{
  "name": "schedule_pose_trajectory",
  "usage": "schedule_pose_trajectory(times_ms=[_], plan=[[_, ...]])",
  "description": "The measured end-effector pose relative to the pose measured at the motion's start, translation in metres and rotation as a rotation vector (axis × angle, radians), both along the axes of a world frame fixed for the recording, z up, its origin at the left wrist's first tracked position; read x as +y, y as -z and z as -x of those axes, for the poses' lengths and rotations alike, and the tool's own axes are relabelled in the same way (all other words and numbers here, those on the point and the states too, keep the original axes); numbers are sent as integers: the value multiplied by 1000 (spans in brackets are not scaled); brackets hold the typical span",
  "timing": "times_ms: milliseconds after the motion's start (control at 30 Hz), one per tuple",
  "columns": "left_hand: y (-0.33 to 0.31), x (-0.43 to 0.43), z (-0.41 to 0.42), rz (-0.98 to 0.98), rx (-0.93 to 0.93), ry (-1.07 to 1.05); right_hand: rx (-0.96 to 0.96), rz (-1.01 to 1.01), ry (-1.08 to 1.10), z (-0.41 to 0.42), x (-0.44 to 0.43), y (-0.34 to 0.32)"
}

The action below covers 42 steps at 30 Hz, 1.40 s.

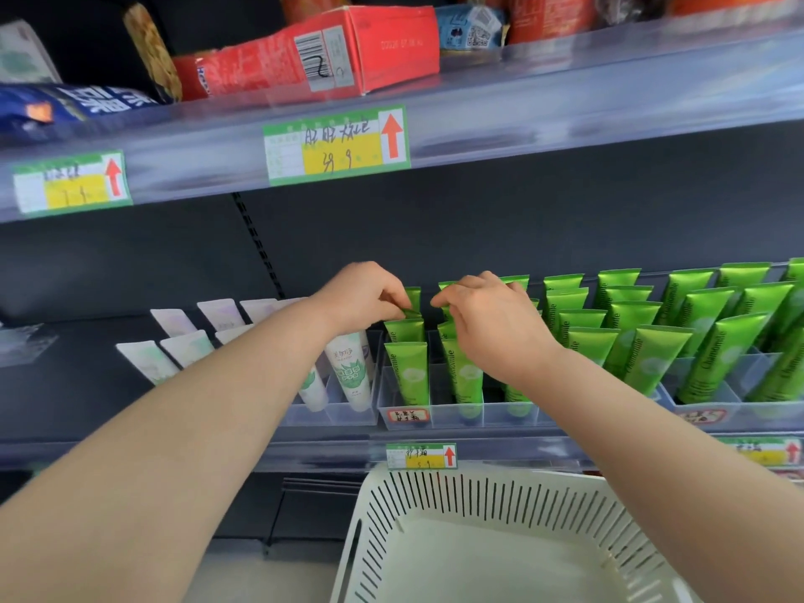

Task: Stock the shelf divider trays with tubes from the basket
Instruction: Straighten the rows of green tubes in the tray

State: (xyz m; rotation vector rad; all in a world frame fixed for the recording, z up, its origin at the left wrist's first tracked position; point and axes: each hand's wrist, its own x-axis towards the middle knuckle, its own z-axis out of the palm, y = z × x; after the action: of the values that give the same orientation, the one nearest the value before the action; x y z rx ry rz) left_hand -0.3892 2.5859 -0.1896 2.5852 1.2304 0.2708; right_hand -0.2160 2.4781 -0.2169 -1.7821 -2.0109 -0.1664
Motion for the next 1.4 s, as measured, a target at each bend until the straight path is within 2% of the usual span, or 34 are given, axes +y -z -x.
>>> schedule_pose_trajectory(times_ms=[100,300,400,533,633,767,933,1100,1400], plan=[[3,-3,-2,-93,-2,-56,-11,-2,-5,5,0,0],[1,-5,0,-60,64,-80,-22,14,7,6,2,-1],[-2,-5,2,-5,-57,-118,-39,26,4,9,2,-1],[-3,-2,2,-137,-186,-232,-27,23,11,8,2,-1],[-2,1,0,-150,-83,-282,-31,16,19,4,0,0],[-1,2,-11,-130,7,-278,-35,-5,42,-5,-3,0],[1,2,-26,-170,-98,-322,-23,21,52,-15,-5,1],[4,5,-28,-124,-52,-340,-20,28,49,-16,-6,-1],[-4,2,-1,-92,-213,-305,-32,17,10,4,-5,-10]])
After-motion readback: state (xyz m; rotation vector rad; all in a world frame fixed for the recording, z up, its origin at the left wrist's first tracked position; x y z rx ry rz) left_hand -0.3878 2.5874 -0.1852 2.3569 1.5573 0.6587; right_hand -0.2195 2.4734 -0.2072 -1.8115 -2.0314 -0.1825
